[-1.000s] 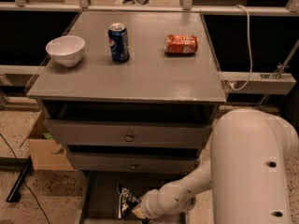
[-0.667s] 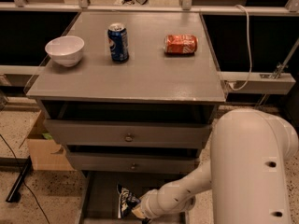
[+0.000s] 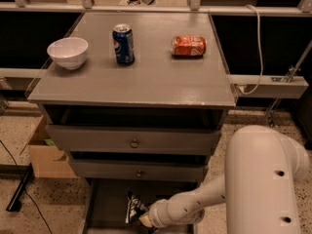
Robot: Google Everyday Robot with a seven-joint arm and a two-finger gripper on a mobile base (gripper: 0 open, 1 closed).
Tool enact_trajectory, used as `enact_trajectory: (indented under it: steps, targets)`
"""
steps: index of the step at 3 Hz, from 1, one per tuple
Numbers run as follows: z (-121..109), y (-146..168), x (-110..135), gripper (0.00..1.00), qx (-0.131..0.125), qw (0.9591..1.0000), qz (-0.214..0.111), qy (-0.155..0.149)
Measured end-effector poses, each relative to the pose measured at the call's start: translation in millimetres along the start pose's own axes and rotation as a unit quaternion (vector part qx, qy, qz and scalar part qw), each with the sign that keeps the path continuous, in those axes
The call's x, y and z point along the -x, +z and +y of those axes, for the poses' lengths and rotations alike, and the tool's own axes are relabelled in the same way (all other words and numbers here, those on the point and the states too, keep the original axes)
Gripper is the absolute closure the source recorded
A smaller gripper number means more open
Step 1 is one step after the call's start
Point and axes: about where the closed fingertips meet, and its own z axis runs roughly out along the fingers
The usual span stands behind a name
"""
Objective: Place blue chip bag into bottom drawer
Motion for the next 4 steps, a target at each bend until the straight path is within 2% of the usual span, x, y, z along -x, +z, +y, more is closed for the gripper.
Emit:
enact_trajectory:
  steps: [1,2,4]
  targets:
    - [-18,25,-11,1.00,0.005,0.9992,-0.003,0.039]
    - [-18,25,-11,1.00,0.005,0.9992,-0.003,0.039]
    - [-23,65,-25,1.00,0.016,0.9979,0.003,0.063]
